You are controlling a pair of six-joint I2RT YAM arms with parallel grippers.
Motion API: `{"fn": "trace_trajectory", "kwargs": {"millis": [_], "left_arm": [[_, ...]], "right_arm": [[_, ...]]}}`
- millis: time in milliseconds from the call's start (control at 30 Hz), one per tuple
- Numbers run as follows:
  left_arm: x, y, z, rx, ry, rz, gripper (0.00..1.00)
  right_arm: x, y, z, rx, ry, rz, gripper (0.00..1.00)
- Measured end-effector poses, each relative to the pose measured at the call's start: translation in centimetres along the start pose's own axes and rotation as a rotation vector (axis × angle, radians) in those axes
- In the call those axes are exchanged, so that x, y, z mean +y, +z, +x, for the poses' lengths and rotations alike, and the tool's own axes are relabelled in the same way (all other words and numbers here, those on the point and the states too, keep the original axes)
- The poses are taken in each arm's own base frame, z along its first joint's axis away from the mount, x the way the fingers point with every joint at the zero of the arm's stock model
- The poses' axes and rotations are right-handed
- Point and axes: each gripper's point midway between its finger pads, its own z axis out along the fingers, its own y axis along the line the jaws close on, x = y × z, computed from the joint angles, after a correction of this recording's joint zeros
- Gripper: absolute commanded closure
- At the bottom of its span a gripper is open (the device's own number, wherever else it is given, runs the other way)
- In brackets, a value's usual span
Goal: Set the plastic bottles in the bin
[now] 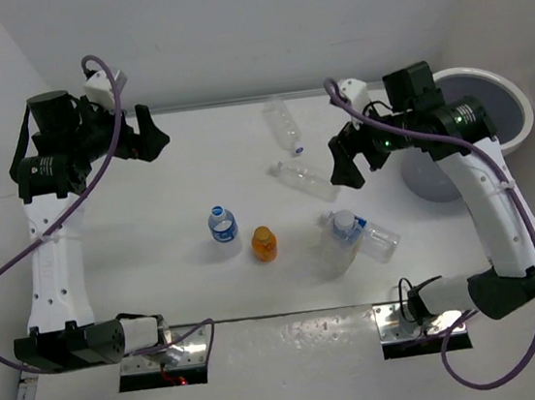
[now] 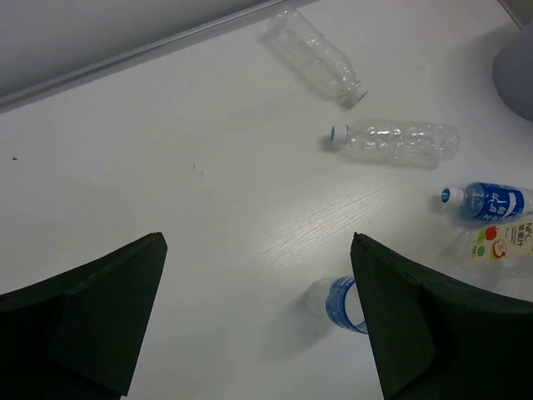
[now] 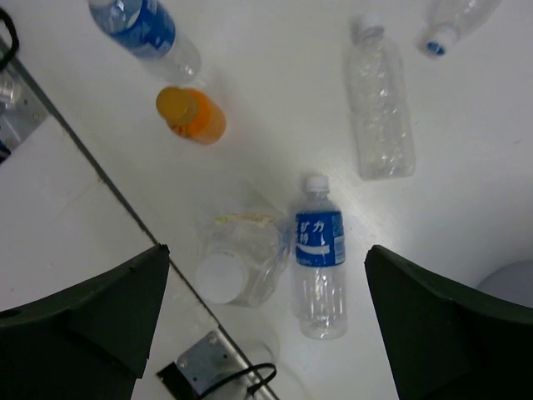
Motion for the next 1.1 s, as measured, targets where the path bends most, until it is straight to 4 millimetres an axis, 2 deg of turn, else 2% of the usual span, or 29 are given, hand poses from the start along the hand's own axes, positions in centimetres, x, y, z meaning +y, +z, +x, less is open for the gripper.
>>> {"fn": "trace_trajectory", "kwargs": {"millis": [233, 367, 467, 733, 1100], "left_arm": [[-0.2, 0.1, 0.3, 0.008, 0.005, 0.007, 0.00], [-0.3, 0.3, 0.6, 0.020, 0.001, 0.013, 0.00], [-0.3, 0.4, 0.7, 0.020, 0.000, 0.014, 0.00], [-0.2, 0.8, 1.8, 0.046, -0.013, 0.018, 0.00], [-0.2, 0.9, 2.2, 0.057, -0.017, 0.019, 0.00]], "right_arm": [[3.7, 1.9, 6.2, 0.203, -0.064, -0.081, 0.01], [4.3, 2.9, 8.7, 0.296, -0.094, -0.083, 0.01], [4.5, 3.4, 10.0, 0.347, -0.117, -0.081, 0.10], [4.5, 4.3, 11.5, 0.413, -0.130, -0.080, 0.18], [4.4, 5.5, 12.8, 0.478, -0.117, -0.096, 0.39]]}}
